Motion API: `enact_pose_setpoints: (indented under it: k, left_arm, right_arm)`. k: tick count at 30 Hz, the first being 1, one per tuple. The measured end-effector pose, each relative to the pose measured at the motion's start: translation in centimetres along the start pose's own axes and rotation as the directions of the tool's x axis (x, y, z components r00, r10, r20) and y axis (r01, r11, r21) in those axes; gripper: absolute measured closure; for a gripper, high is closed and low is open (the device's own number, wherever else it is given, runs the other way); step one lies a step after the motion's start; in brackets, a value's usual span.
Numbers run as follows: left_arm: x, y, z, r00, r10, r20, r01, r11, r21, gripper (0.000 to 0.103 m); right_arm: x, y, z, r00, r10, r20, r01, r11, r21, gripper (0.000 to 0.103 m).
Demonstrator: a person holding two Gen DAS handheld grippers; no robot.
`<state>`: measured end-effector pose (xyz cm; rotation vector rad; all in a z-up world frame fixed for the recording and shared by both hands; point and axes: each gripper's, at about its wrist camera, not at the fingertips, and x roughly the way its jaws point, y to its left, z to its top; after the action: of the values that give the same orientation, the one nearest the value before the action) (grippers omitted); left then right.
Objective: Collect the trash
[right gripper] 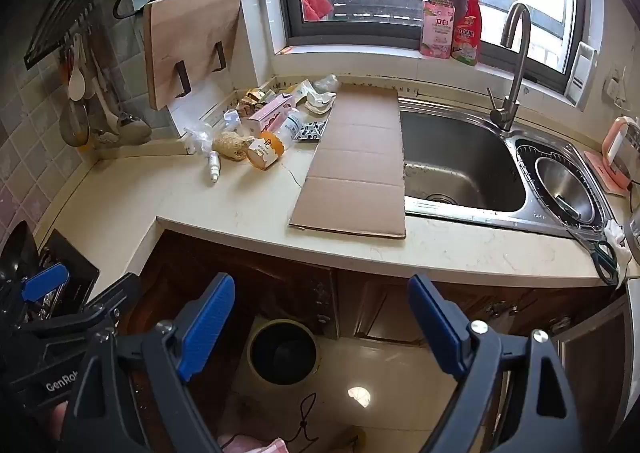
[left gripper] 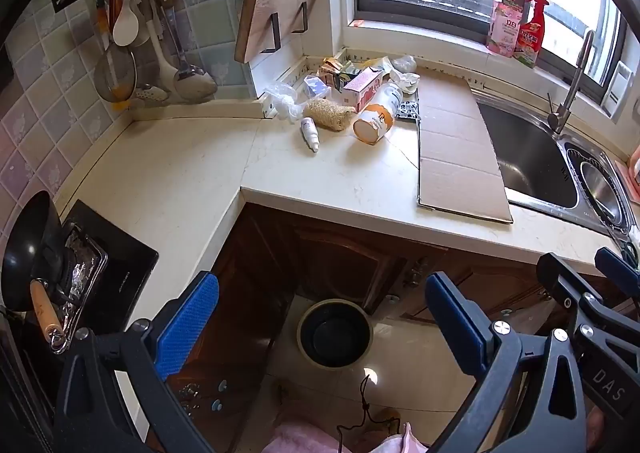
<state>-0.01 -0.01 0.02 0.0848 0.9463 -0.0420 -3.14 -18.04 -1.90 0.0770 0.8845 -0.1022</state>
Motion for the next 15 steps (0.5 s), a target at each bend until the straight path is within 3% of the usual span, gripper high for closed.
enact_pose_setpoints:
  k: [15]
  left_arm:
    - [-0.28,-0.29,-0.27,1.0,0.006,0.015,-0.006,1.0,0.001,0.002]
  right_arm:
    - [-0.63,0.17,-0.73,1.0,0.022,-0.006,-0.022,1.0,0.014,0.014]
